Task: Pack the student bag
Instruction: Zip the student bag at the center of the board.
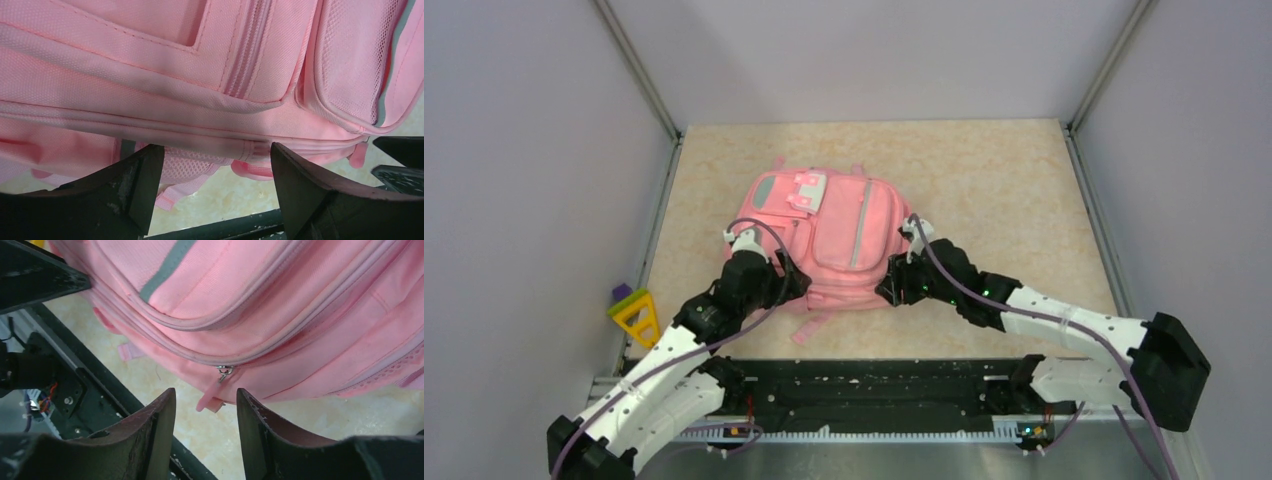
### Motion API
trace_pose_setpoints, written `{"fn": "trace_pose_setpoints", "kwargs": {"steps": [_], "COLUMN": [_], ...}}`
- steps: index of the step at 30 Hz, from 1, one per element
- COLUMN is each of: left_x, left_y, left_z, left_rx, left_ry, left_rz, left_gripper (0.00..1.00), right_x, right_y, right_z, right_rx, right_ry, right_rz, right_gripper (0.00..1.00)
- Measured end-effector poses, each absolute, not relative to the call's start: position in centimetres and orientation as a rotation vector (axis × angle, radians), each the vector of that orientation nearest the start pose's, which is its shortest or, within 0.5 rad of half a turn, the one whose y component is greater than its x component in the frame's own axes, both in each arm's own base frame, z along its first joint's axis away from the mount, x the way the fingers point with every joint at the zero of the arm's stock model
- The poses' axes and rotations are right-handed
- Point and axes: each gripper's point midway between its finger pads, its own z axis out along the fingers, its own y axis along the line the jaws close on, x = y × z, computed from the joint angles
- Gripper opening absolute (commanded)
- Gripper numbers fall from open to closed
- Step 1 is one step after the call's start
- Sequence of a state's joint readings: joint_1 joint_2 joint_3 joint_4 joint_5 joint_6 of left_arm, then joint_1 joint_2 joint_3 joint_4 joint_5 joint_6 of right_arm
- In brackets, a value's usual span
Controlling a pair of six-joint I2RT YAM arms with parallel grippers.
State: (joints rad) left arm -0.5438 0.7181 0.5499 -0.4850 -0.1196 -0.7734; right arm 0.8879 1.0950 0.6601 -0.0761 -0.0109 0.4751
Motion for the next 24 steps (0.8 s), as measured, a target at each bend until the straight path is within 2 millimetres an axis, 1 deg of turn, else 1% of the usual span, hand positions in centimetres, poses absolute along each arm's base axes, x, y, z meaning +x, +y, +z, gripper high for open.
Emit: {"fn": "trace_pose_setpoints", "kwargs": {"steps": [2,4,6,9,11,13,14,16,18,21,24], "left_x": [21.4,21.6,21.7,21.9,22.1,22.3,22.5,22.8,23.2,24.3,26.0], "left_y": [-13.8,-13.7,-13.5,-13.0,-12.8,-12.7,-12.5,-12.3,-11.9,-11.3,-10.6], "left_z": [12.6,12.6,12.4,12.2,12.0,12.0,12.0,12.0,12.0,12.0,11.8], "left_rx": [-0.339,-0.352,-0.367,-0.394,-0.414,-0.429,-0.436,-0.452,-0.472,-0.504,-0.553], "left_ry": [2.262,2.251,2.243,2.221,2.207,2.192,2.184,2.169,2.15,2.127,2.109], "left_rz": [-0.582,-0.583,-0.578,-0.569,-0.565,-0.564,-0.56,-0.551,-0.54,-0.521,-0.513], "left_gripper": [0.82,0.82,0.82,0.81,0.79,0.76,0.72,0.56,0.44,0.34,0.2], "right_x": [20.1,20.2,20.2,20.2,20.4,20.4,20.6,20.8,20.9,21.0,21.3], "right_y": [28.4,28.2,28.1,28.4,28.5,28.6,28.6,28.4,28.3,28.3,28.6], "right_z": [12.8,11.4,10.4,9.9,9.7,9.5,9.3,8.8,8.6,8.7,9.5], "right_rx": [-0.462,-0.455,-0.455,-0.463,-0.46,-0.462,-0.461,-0.454,-0.444,-0.439,-0.44], "right_ry": [2.191,2.231,2.255,2.269,2.274,2.276,2.278,2.286,2.289,2.284,2.267], "right_rz": [0.772,0.721,0.676,0.635,0.607,0.581,0.562,0.528,0.505,0.493,0.492], "right_gripper": [0.45,0.45,0.45,0.45,0.39,0.28,0.23,0.11,0.0,0.0,0.0]}}
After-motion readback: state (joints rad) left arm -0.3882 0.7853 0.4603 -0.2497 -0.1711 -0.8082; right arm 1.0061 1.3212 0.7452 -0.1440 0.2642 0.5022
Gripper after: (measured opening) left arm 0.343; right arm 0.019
